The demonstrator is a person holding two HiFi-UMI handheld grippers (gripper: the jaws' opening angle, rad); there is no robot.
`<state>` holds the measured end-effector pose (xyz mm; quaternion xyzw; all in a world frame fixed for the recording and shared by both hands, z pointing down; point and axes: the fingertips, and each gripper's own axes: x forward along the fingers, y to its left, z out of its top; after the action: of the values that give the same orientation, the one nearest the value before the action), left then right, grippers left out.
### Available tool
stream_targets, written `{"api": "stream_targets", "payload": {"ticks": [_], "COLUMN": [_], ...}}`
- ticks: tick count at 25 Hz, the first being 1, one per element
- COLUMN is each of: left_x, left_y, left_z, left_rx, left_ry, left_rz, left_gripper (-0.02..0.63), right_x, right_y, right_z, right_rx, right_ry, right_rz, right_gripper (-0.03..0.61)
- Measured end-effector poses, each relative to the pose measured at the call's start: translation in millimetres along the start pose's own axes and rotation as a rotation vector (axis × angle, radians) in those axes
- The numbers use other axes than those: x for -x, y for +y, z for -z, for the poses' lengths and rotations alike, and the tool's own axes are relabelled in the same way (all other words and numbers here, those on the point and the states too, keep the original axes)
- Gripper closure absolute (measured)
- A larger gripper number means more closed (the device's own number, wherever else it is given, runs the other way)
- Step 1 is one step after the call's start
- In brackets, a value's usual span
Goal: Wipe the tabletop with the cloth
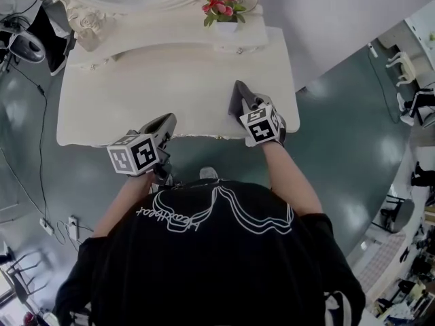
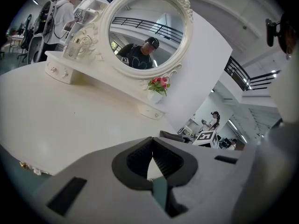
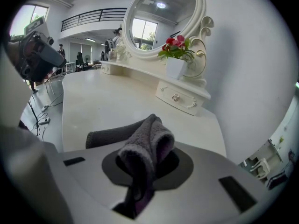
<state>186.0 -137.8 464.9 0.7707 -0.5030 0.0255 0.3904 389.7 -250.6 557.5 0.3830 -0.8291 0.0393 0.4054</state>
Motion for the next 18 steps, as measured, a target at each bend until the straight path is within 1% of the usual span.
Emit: {"api": "stream_targets", "payload": {"ticks": [9,18], "left_x": [-24.4,-44.1], "left_y": [-18.1,-31.9], "left_z": [8.7,20.1], "left_rx": [-0.008,-0.006], "left_ry": [0.012,0.023], "left_rz": [0.019,0.048], "left_gripper": [0.609,0.609], "right_x": [15.2,34.4], "right_y": [-45.2,-89.8], "right_z": [34.1,73.7], "right_rx": [-0.037,-0.114], "right_ry": [0.015,0.034], "right_rz": [0.056,0.137], "right_gripper": [0.526,0.528]}}
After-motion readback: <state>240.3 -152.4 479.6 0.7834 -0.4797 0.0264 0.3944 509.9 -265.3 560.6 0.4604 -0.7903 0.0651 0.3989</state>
